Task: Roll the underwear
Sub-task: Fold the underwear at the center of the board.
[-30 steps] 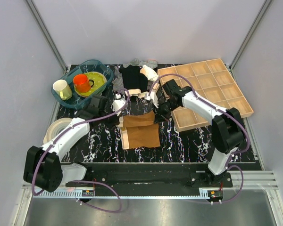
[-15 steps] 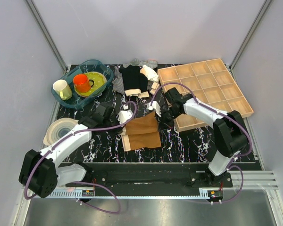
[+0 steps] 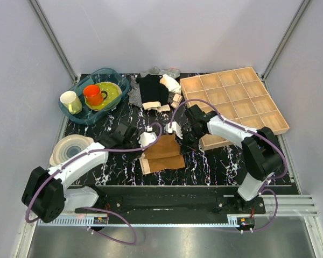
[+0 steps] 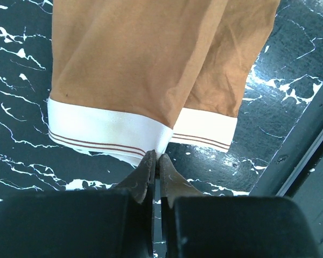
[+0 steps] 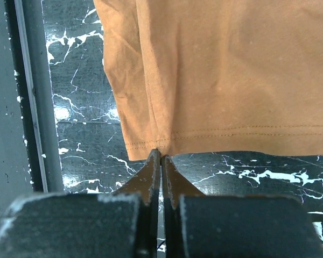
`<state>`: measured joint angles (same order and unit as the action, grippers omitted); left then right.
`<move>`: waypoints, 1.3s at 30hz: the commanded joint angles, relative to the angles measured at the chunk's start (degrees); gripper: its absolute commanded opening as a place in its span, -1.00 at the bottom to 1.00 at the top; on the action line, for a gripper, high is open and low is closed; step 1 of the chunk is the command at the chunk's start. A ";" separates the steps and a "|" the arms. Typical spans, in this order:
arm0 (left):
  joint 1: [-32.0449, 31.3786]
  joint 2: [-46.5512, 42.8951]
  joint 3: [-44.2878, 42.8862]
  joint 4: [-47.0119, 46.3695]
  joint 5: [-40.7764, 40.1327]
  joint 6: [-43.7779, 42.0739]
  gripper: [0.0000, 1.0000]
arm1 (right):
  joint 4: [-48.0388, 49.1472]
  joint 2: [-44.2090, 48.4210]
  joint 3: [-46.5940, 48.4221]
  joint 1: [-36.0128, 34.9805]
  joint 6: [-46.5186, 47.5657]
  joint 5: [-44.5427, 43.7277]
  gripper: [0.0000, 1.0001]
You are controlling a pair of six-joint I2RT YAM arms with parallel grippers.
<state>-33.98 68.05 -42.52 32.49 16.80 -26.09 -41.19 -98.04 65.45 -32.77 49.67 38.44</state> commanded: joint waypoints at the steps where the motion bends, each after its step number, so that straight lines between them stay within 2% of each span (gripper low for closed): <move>1: -1.18 1.82 0.34 -0.06 -0.80 -0.11 -0.94 | 0.76 0.92 -0.32 -0.80 2.18 -1.43 -1.00; 19: -7.59 3.32 0.51 0.91 -3.61 1.47 -0.91 | -1.35 -2.33 -0.50 -1.77 2.80 -2.84 -0.97; 39: -11.73 -4.24 -0.37 2.23 -4.41 2.97 -0.92 | -4.95 2.59 0.55 1.22 3.50 -0.55 -0.95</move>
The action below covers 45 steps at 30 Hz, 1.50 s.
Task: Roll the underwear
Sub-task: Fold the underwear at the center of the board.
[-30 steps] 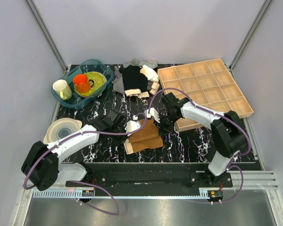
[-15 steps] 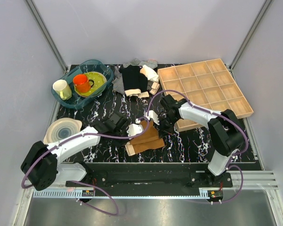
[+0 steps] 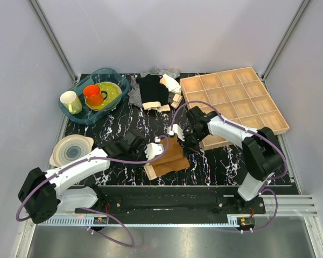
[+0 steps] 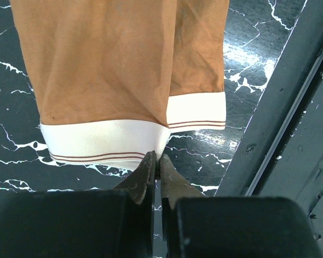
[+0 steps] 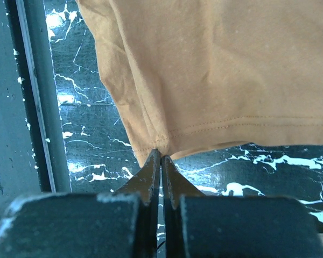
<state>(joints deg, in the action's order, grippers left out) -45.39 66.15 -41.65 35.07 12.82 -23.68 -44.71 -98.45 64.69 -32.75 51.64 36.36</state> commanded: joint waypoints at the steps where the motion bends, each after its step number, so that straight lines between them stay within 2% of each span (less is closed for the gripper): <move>1: -0.49 -2.34 -1.24 -0.35 -0.25 0.39 -0.91 | -1.61 3.01 1.23 1.37 1.62 1.70 -0.95; 11: -2.86 -0.94 -1.51 -0.79 1.51 0.48 -0.89 | -3.63 1.78 0.71 2.52 3.21 2.05 -0.95; 22: -8.84 7.84 -3.70 -1.14 1.16 2.14 -0.87 | -5.21 -1.47 1.06 2.69 3.73 0.38 -0.92; 33: -11.04 12.95 -5.81 -2.55 0.19 5.13 -0.81 | -5.21 -3.15 0.09 2.69 4.09 -2.52 -0.87; 39: -11.13 15.94 -7.74 -2.46 -2.00 8.03 -0.78 | -5.21 -2.97 0.18 2.78 4.00 -2.79 -0.85; 45: -11.04 14.36 -8.89 -1.24 -6.13 9.88 -0.81 | -5.21 -0.51 1.14 4.01 3.56 -0.41 -0.85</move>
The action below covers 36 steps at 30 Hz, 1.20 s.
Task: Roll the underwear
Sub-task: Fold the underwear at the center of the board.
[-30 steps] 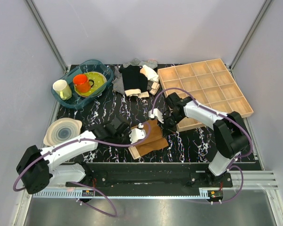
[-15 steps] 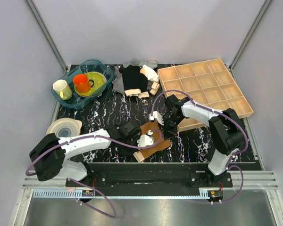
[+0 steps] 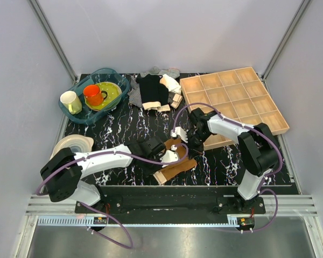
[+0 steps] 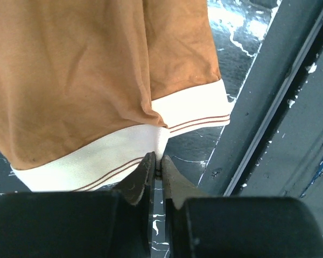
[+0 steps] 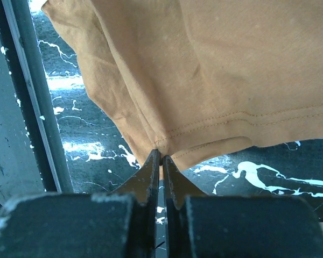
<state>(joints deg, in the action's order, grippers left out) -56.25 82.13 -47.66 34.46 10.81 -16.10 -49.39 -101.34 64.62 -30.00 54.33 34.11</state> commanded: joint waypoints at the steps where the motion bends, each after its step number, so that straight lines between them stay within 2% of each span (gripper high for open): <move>1: -0.09 -2.66 -2.97 -0.53 -4.65 2.47 -0.82 | -0.54 3.24 1.65 1.61 0.78 1.93 -0.85; 8: 0.61 -5.92 -4.02 -1.06 -6.85 4.49 -0.85 | 0.52 4.13 5.34 3.45 -0.97 1.67 -0.85; 17: 3.51 -9.17 -5.07 -3.34 -7.29 11.87 -0.89 | 0.78 4.92 9.38 5.21 -1.59 0.96 -0.85; 24: 3.51 -11.11 -2.00 -10.46 -0.01 21.96 -0.90 | -1.94 5.98 9.21 7.06 1.31 2.19 -0.85; 27: 3.43 -10.76 -0.25 -12.13 0.35 25.49 -0.91 | -2.38 6.33 9.30 7.23 1.92 3.16 -0.85; 36: 3.43 -8.13 4.15 -17.22 4.13 31.47 -0.92 | -5.55 4.49 9.48 7.23 5.53 2.46 -0.84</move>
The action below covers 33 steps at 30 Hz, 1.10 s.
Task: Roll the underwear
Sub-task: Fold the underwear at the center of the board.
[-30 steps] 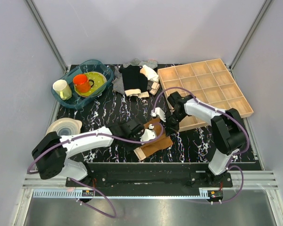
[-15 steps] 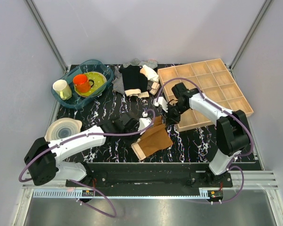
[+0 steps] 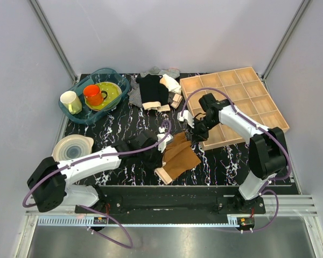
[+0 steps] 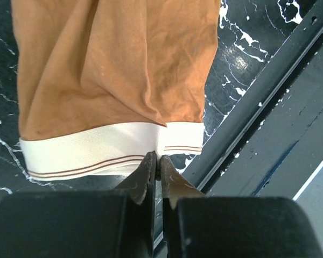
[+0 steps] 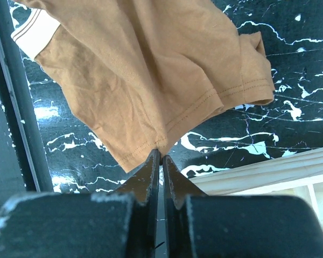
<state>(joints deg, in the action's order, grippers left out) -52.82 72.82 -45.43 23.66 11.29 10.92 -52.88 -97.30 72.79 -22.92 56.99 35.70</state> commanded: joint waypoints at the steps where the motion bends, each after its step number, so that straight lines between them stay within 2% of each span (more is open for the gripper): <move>1: -0.09 1.97 2.27 -8.87 4.44 4.99 -0.92 | -2.05 0.09 1.04 0.15 3.12 0.25 -0.85; 11: -1.06 9.00 5.00 -15.66 8.13 8.24 -0.91 | -1.17 -3.34 -1.86 0.24 3.83 -2.48 -0.83; 14: -1.24 11.20 5.70 -17.15 9.10 9.30 -0.83 | -1.69 -3.87 -2.48 0.33 3.74 -2.92 -0.79; 17: -1.50 12.44 5.79 -17.59 11.03 9.74 -0.69 | -4.15 -4.13 -3.01 0.33 5.76 -3.10 -0.58; 18: -1.59 12.44 5.79 -17.60 11.64 9.82 -0.51 | -4.85 -3.87 -3.18 0.24 7.07 -3.01 -0.43; 21: -1.67 10.95 5.88 -17.94 14.63 10.00 -0.32 | -8.11 -2.91 -2.92 0.68 9.09 -1.70 -0.24; 23: -1.67 9.28 5.79 -17.95 17.35 10.26 -0.18 | -10.82 -2.02 -2.40 0.94 10.15 -0.99 -0.17; 25: -1.59 7.53 5.53 -17.25 19.37 10.09 -0.14 | -12.76 -0.79 -1.35 1.47 11.56 -0.11 -0.12; 30: -0.63 0.94 4.30 -12.95 17.99 8.68 -0.09 | -13.92 0.71 1.56 1.65 9.56 5.41 -0.16; 33: 3.92 -3.55 5.34 -11.53 14.82 8.59 -0.08 | -8.83 -1.49 3.40 1.30 3.68 8.67 -0.33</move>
<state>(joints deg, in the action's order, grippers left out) -53.43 75.24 -39.66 11.51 27.62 20.34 -65.14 -99.26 72.36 -21.54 65.78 37.54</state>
